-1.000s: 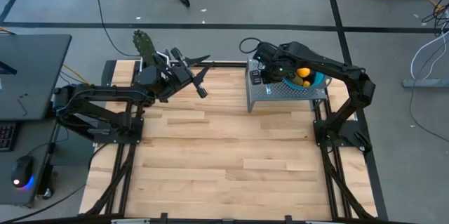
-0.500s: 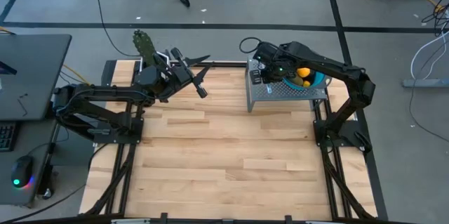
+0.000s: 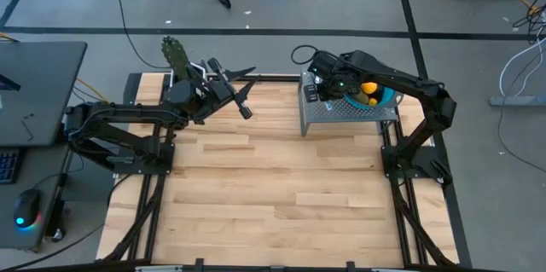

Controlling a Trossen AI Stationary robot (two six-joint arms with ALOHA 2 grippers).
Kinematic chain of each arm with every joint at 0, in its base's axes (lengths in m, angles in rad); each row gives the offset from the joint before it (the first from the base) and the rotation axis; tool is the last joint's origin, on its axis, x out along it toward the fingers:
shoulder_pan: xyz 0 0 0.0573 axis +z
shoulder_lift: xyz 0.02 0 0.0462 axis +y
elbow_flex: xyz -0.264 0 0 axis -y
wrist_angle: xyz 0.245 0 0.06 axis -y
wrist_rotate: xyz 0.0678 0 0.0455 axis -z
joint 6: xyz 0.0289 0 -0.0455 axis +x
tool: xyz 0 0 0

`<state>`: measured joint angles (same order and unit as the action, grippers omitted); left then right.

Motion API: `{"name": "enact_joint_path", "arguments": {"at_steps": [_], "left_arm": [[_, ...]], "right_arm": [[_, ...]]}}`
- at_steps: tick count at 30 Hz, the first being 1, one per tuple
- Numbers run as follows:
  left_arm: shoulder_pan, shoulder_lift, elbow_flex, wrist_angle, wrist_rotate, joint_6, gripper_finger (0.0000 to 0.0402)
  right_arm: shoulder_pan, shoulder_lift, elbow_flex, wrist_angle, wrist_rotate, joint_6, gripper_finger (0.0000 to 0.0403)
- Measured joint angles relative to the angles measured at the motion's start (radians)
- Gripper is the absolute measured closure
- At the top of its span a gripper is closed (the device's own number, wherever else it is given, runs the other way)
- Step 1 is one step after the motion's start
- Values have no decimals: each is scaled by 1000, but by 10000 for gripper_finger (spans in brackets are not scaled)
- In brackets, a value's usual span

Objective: Pick & Place Fruit
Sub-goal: Put the knife to the left of the blue strainer bowl on the shelf

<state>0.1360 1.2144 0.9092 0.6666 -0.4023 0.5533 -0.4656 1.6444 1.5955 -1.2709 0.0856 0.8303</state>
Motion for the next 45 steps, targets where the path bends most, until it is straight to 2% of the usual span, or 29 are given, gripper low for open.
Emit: {"name": "enact_joint_path", "arguments": {"at_steps": [7,16,24,37,41,45], "left_arm": [[0,0,0,-1,0,0,290],[0,0,0,-3,0,0,290],[-1,0,0,-4,0,0,290],[-2,0,0,-4,0,0,290],[-2,0,0,-4,0,0,290],[-2,0,0,-4,0,0,290]], "right_arm": [[0,0,0,-9,1,0,335],[9,0,0,-54,71,27,335],[43,0,0,-61,71,70,335],[63,0,0,-90,103,46,335],[67,0,0,-90,98,40,323],[77,0,0,-86,98,44,294]]}}
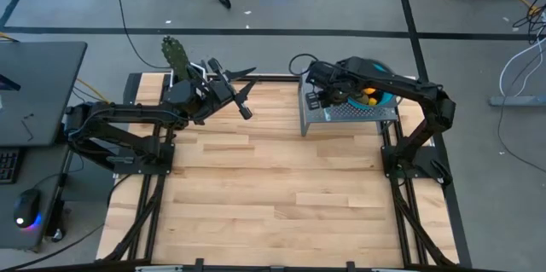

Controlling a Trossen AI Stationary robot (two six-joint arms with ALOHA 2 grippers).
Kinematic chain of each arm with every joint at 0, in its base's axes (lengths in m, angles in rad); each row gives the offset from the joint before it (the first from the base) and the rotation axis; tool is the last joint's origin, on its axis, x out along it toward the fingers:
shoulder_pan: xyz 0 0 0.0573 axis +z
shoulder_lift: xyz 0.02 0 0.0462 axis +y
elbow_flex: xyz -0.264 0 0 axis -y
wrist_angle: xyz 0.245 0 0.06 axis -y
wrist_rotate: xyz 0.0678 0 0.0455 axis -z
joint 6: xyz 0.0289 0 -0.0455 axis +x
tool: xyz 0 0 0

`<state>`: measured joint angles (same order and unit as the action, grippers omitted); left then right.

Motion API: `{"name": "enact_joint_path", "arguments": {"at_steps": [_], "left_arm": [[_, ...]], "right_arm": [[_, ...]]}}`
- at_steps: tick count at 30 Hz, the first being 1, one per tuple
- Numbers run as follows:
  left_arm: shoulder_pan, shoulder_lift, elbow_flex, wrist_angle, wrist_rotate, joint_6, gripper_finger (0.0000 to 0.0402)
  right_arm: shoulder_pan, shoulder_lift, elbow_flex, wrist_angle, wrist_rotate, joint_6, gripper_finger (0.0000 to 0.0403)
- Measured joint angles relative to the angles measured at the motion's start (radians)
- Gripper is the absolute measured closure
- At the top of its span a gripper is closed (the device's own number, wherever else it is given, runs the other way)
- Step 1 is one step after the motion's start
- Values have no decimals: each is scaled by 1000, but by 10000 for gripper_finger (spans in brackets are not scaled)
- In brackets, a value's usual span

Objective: Pick & Place Fruit
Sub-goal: Put the knife to the left of the blue strainer bowl on the shelf

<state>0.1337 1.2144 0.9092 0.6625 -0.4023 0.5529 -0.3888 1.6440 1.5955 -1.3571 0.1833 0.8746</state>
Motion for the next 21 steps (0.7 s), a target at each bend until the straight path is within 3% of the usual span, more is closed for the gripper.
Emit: {"name": "enact_joint_path", "arguments": {"at_steps": [6,21], "left_arm": [[0,0,0,0,0,0,290],[0,0,0,0,0,0,290]], "right_arm": [[10,0,0,5,0,0,266],[37,-48,0,12,-37,-28,265]]}}
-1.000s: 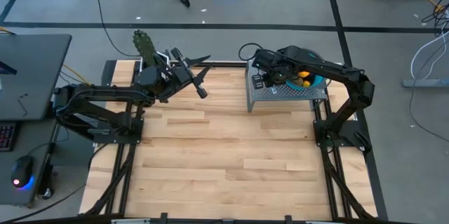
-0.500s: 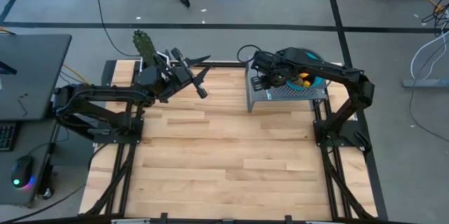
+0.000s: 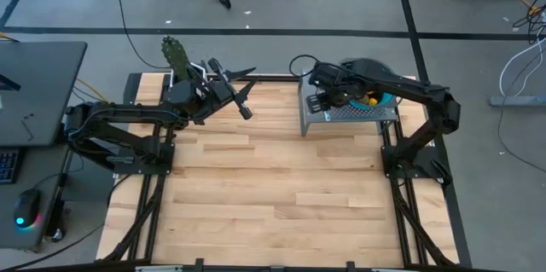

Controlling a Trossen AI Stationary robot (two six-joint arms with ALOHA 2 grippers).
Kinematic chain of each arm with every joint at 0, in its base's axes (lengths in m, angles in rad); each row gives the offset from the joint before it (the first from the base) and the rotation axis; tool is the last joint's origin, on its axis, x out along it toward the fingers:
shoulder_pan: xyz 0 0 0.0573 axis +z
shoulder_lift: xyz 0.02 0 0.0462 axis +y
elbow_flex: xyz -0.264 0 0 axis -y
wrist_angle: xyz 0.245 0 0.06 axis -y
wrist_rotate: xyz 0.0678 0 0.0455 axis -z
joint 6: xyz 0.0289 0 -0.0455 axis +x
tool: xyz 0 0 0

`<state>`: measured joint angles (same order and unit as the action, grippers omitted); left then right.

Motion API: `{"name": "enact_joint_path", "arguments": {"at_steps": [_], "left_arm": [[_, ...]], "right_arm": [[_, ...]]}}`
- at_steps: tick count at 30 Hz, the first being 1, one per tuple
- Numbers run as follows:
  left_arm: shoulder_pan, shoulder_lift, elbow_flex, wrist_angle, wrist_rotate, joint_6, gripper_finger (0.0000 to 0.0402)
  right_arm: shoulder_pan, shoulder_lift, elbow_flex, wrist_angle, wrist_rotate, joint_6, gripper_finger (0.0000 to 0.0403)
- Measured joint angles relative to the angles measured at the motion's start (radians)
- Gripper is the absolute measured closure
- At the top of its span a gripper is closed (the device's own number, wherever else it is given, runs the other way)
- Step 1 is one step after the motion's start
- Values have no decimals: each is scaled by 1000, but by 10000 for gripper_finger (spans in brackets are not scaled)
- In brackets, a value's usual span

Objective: Pick & Place Fruit
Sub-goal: Put the knife to the left of the blue strainer bowl on the shelf

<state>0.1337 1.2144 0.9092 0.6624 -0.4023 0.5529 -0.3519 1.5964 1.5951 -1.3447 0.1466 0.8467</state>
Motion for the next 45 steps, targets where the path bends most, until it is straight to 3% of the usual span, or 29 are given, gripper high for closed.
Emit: {"name": "enact_joint_path", "arguments": {"at_steps": [7,13,20,25,32,41,45], "left_arm": [[0,0,0,0,-1,-5,290],[-12,0,0,-12,-26,-44,290],[-91,0,0,-20,-174,17,290],[-158,0,0,-19,-279,79,290],[-234,0,0,-19,-470,177,290],[-299,0,0,-22,-589,197,290],[-333,0,0,-22,-635,215,290]], "right_arm": [[62,-69,0,67,1,-61,265],[125,-88,0,227,0,-339,265],[122,-81,0,298,110,-399,265],[87,-37,0,363,20,-467,265],[73,53,0,232,36,-632,265],[47,86,0,205,90,-730,265],[36,88,0,212,165,-771,265]]}}
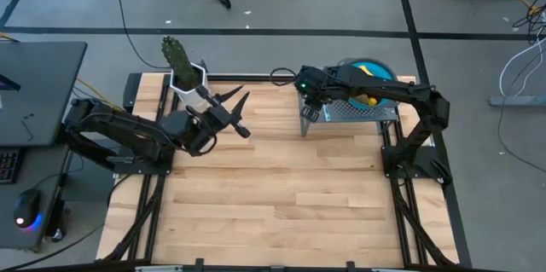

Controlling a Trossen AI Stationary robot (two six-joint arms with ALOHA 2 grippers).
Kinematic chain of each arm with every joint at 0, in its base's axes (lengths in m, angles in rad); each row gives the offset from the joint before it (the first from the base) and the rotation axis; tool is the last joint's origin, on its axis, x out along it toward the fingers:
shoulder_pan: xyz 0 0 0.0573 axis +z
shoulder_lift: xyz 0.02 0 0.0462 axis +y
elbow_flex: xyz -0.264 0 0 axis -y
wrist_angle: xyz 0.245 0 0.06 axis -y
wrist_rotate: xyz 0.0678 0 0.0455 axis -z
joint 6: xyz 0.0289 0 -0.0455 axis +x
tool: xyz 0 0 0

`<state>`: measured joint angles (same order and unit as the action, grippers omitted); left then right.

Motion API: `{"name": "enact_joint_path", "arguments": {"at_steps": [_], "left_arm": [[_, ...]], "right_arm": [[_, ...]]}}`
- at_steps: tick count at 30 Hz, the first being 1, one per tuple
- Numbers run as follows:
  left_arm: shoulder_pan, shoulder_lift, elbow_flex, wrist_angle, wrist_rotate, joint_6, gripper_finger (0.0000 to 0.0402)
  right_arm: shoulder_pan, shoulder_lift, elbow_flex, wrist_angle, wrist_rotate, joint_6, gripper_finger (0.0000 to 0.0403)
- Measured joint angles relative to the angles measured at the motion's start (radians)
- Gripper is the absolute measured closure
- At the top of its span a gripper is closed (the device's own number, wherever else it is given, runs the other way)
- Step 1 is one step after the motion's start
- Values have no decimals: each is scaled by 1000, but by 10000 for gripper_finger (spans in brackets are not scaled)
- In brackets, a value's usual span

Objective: Pick & Place Fruit
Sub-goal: Put the knife to the left of the blue strainer bowl on the shelf

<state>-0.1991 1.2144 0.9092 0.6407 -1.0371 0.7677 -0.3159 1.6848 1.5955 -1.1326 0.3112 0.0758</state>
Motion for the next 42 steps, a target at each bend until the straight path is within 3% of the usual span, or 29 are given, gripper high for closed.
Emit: {"name": "enact_joint_path", "arguments": {"at_steps": [9,15,20,28,42], "left_arm": [[-54,0,0,0,-91,7,290],[-96,0,0,0,-154,8,290],[-128,0,0,0,-177,7,290],[-150,0,0,1,-205,7,290],[-162,0,0,1,-209,8,290]], "right_arm": [[-76,2,0,50,32,-105,265],[-108,35,0,57,112,-188,265],[-102,71,0,79,118,-262,265],[-79,84,0,97,230,-328,265],[-83,87,-56,168,230,-356,265]]}}
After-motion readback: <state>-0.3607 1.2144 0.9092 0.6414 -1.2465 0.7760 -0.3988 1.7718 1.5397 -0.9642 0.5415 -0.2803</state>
